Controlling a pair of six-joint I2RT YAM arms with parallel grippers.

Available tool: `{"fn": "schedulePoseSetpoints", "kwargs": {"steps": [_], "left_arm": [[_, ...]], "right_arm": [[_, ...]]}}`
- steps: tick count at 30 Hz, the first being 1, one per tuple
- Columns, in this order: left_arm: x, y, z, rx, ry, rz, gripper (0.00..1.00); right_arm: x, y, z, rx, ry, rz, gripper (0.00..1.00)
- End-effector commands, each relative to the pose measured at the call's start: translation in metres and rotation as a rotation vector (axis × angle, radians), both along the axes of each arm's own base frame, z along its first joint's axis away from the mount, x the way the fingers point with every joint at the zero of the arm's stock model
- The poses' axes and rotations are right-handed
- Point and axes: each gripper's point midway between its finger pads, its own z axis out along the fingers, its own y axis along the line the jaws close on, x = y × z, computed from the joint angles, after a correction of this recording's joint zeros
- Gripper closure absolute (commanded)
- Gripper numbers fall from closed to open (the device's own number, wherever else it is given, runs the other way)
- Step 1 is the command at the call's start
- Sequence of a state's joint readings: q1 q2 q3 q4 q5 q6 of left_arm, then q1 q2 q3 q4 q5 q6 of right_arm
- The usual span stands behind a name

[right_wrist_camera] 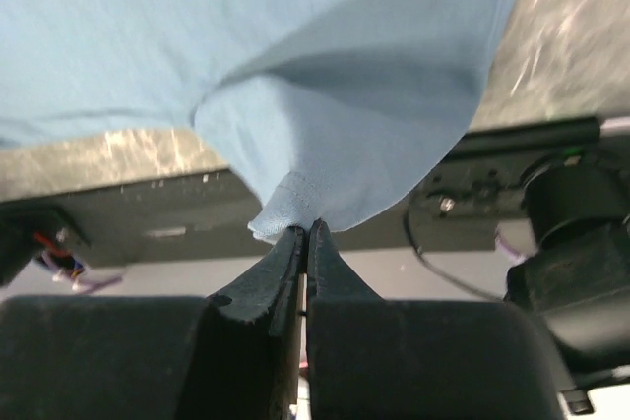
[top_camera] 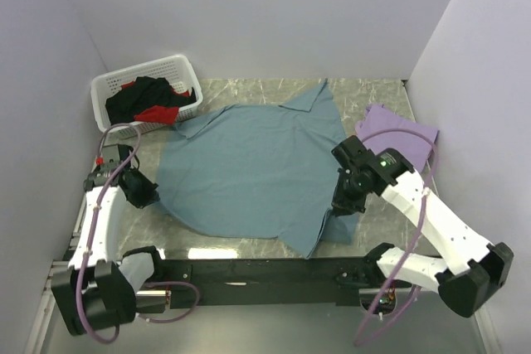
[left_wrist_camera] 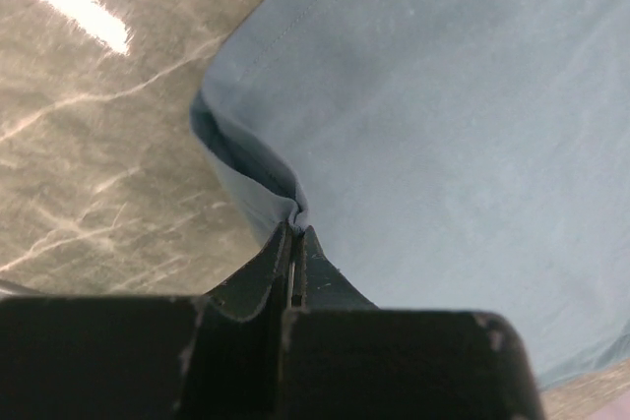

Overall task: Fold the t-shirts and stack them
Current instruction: Fold the tshirt

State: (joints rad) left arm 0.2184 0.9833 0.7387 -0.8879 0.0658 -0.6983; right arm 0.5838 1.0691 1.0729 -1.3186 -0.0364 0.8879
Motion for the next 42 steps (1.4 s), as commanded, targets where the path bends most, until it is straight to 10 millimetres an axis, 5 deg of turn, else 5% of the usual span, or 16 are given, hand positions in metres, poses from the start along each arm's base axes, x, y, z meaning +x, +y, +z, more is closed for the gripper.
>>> {"fn": "schedulePoseSetpoints", "kwargs": {"steps": [1, 22, 31, 42], "left_arm": [[0.031, 0.003, 0.018, 0.014, -0.086, -0.055, 1.0], [0.132, 0.008, 0.035, -0.033, -0.181, -0.145, 1.0], [0.161, 0.01, 0.027, -0.049, -0.195, -0.174, 1.0], [0.165, 0.014, 0.006, -0.044, -0.147, -0.183, 0.99]], "right_arm": [[0.037, -0.008, 0.009, -0.042, -0.1, 0.03, 1.0], [0.19, -0.052, 0.024, -0.198, -0.201, 0.027, 1.0], [0.226, -0.069, 0.021, -0.26, -0.187, 0.038, 1.0], [0.242, -0.075, 0.006, -0.291, -0.16, 0.066, 1.0]]}}
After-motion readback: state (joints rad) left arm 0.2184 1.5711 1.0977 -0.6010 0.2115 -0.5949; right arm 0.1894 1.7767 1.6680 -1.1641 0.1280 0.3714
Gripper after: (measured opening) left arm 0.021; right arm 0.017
